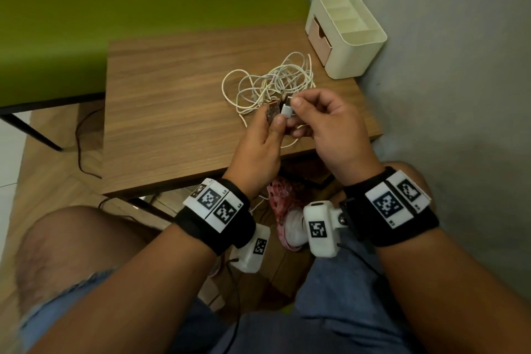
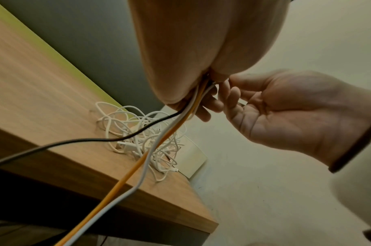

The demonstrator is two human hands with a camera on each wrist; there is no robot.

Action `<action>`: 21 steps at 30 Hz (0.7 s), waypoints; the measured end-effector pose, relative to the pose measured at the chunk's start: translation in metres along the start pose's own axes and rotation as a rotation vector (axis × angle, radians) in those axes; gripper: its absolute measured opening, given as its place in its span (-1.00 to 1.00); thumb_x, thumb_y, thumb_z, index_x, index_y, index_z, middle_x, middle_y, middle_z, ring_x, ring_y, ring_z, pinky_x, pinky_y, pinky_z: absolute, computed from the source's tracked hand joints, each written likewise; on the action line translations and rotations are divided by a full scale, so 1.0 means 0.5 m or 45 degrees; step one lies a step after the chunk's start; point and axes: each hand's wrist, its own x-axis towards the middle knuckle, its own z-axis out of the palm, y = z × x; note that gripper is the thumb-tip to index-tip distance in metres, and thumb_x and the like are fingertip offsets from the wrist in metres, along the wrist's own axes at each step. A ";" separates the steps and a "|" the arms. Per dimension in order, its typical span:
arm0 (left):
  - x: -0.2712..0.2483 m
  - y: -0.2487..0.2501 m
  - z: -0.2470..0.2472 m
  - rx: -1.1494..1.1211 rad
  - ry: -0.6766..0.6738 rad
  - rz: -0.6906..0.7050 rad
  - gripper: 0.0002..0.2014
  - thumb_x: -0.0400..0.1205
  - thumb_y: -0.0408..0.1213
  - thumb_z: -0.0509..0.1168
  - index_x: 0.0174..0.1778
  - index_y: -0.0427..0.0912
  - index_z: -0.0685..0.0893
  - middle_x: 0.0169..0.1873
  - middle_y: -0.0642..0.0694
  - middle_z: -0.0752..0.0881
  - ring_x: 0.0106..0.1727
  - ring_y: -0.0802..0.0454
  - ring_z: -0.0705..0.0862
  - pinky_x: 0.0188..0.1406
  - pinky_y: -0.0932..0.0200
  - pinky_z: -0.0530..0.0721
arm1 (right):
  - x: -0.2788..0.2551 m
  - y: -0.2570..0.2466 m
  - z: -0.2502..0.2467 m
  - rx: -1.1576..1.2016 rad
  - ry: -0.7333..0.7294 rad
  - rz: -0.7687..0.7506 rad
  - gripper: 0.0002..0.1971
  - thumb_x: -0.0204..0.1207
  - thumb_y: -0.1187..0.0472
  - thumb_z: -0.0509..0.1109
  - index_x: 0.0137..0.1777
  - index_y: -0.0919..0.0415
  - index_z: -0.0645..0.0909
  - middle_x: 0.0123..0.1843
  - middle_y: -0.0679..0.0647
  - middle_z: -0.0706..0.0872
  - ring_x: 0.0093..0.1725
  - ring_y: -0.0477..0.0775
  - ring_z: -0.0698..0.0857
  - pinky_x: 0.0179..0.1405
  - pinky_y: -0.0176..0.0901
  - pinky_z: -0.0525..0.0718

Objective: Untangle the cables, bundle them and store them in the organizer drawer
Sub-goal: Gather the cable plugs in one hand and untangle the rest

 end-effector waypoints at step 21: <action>0.032 0.075 -0.076 -0.628 0.232 0.038 -0.79 0.77 -0.17 0.04 -0.15 -0.13 0.45 -0.54 0.12 0.38 -0.53 0.18 0.31 -0.48 0.23 0.34 | 0.068 0.142 0.003 -1.100 -0.425 -0.054 -0.75 0.70 0.10 0.31 0.28 0.18 0.65 0.21 0.01 0.63 0.24 0.03 0.59 0.14 -0.26 0.41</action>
